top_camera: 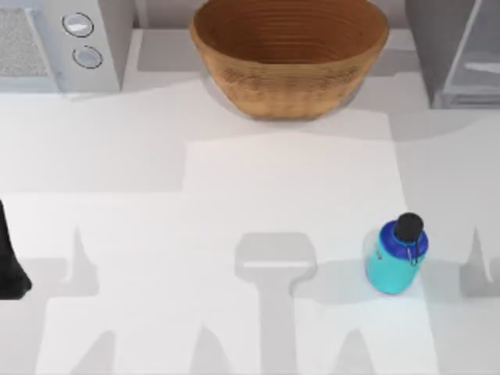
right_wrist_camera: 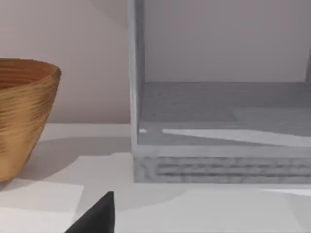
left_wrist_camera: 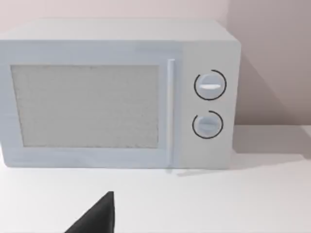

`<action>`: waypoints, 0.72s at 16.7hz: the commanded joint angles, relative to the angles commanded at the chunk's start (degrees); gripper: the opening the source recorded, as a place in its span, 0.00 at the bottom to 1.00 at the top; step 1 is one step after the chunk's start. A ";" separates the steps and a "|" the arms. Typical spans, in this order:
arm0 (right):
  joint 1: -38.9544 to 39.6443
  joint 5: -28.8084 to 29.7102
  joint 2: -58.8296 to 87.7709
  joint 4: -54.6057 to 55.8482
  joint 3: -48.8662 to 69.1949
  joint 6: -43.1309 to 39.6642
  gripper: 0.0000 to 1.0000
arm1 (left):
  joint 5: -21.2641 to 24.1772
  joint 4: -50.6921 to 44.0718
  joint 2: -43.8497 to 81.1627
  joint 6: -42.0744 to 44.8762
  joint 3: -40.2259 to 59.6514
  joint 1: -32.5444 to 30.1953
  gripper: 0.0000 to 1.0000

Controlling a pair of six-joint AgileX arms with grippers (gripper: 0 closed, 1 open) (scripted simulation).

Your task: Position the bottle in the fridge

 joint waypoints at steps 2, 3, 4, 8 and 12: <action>0.00 -0.02 0.03 0.04 0.01 0.00 1.00 | 0.00 0.00 0.00 0.00 0.00 0.00 1.00; 0.08 -0.32 0.52 0.64 0.23 0.01 1.00 | 0.00 0.00 0.00 0.00 0.00 0.00 1.00; 0.23 -0.89 1.60 1.85 0.46 -0.03 1.00 | 0.00 0.00 0.00 0.00 0.00 0.00 1.00; 1.29 -5.29 12.02 11.42 0.31 -1.10 1.00 | 0.00 0.00 0.00 0.00 0.00 0.00 1.00; 2.90 -11.96 30.91 26.30 -0.69 -3.53 1.00 | 0.00 0.00 0.00 0.00 0.00 0.00 1.00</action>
